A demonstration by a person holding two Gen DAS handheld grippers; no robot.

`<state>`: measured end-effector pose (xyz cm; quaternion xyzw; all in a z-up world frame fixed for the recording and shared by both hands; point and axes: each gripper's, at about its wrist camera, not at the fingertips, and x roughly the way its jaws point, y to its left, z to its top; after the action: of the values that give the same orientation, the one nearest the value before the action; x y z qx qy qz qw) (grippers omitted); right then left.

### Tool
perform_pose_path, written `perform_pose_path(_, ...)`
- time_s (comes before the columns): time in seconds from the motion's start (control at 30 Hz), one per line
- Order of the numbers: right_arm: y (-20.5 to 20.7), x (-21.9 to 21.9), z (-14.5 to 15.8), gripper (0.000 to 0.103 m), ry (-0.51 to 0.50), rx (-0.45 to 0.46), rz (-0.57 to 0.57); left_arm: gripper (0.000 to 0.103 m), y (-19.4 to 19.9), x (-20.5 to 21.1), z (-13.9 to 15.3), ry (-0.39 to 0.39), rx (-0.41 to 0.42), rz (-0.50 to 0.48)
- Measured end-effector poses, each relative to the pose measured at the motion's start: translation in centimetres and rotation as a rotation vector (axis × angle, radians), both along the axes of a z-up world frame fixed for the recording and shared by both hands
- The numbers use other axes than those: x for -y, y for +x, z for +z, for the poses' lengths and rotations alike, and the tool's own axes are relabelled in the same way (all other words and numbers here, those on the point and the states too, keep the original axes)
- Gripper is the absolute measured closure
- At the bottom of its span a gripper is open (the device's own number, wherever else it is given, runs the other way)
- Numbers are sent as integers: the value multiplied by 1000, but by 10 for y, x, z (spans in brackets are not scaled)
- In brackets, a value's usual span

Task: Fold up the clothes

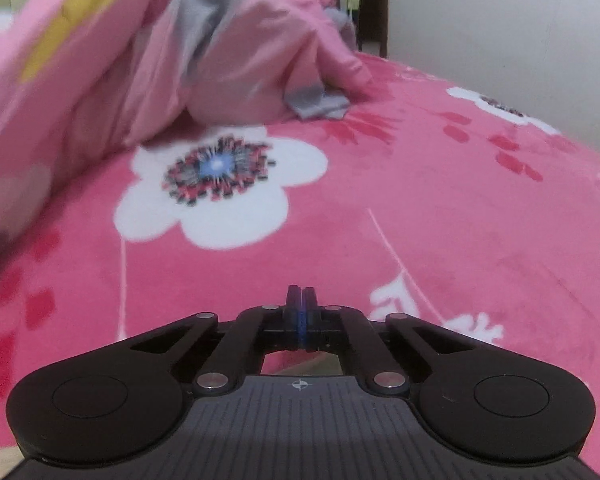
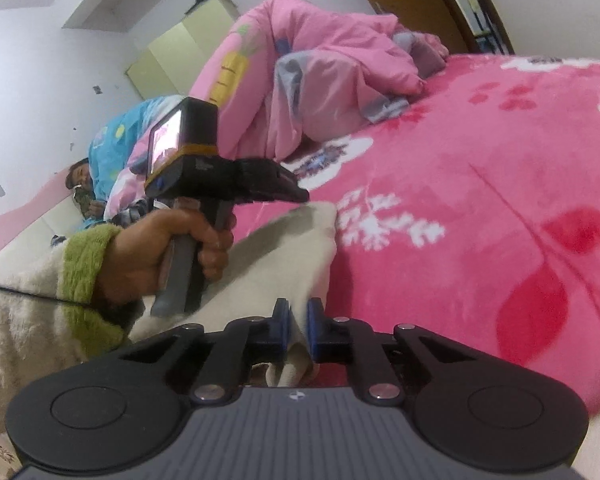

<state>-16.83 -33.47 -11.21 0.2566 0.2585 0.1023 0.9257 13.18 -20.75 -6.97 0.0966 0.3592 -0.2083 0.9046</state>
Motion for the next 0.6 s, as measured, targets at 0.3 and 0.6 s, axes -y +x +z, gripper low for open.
perform_pose_path(0.3, 6, 9, -4, 91, 56, -4, 10, 59, 4, -31, 15, -226, -153, -92)
perform_pose_path(0.6, 6, 7, -7, 90, 41, 11, 16, 54, -16, 4, 1, -16, -177, -342)
